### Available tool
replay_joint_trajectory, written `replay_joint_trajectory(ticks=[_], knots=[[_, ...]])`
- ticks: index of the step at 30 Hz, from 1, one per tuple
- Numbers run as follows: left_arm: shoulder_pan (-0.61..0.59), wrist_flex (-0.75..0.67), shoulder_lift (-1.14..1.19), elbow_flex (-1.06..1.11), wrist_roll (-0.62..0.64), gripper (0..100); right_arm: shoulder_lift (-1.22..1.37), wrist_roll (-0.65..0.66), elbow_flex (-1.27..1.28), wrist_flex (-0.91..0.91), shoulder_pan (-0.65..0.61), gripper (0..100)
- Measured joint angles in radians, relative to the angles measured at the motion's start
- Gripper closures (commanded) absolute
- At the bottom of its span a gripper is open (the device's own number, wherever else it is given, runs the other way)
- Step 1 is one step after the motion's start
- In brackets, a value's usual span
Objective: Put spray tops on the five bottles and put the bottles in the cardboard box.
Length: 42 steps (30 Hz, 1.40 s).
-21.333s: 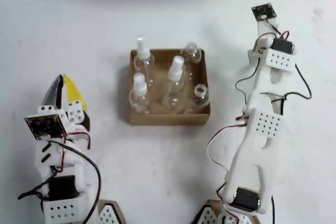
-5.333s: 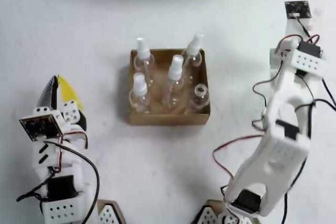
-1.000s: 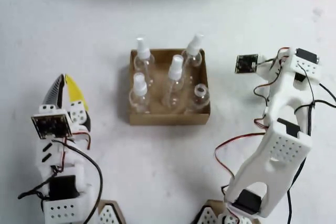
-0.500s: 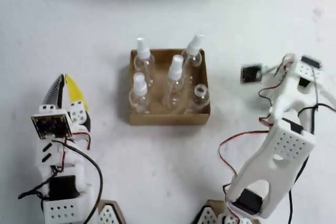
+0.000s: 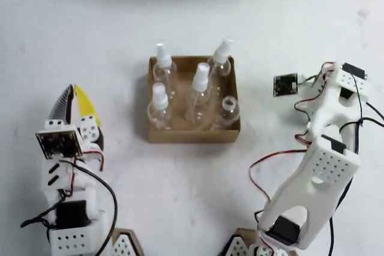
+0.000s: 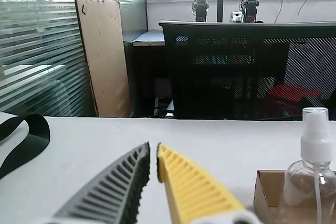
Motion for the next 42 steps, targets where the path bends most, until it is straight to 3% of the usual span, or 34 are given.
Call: replay_joint_trajectory(ticks=[3, 9, 36, 42], knots=[[0.0, 0.0, 0.0, 0.0, 0.0, 97, -0.002, -0.041, -0.003, 0.021, -0.021, 88.3], [0.0, 0.0, 0.0, 0.0, 0.0, 97, -0.002, -0.135, -0.002, 0.043, -0.051, 76.7], [0.0, 0.0, 0.0, 0.0, 0.0, 97, -0.003, -0.138, -0.002, 0.049, -0.043, 80.5], [0.0, 0.0, 0.0, 0.0, 0.0, 97, -0.003, -0.14, -0.003, 0.031, -0.044, 95.5]])
